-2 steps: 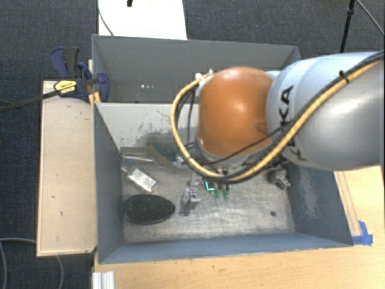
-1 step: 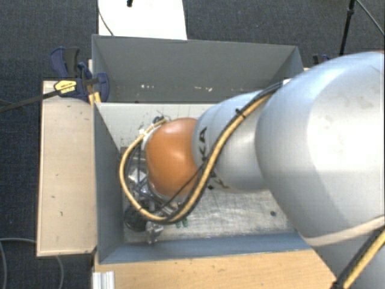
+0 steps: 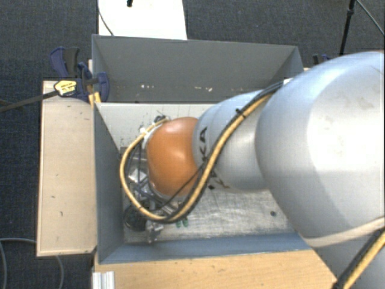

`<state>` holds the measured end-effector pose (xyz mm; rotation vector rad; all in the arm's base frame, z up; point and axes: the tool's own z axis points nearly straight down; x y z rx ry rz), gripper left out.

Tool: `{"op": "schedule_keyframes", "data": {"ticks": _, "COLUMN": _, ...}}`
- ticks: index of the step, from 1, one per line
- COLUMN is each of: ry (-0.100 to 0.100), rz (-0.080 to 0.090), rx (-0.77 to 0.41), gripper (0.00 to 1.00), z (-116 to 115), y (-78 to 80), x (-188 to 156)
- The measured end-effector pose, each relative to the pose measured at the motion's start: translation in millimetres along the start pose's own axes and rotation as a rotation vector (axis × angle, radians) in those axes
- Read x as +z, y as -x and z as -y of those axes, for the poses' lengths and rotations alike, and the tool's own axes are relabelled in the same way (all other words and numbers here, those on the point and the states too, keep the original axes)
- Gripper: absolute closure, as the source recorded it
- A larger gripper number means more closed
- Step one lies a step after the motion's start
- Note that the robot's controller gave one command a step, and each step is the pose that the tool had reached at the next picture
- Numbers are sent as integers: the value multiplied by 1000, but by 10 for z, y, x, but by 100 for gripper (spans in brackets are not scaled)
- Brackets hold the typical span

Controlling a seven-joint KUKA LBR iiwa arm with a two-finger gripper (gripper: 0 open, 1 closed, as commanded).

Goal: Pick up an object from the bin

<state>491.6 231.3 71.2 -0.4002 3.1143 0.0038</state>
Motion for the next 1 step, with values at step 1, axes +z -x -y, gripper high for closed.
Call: {"op": "schedule_keyframes", "data": {"ticks": 1, "ry": -4, "rz": 6, "rx": -403, "gripper": 100, "z": 651, "y": -15, "x": -1859}}
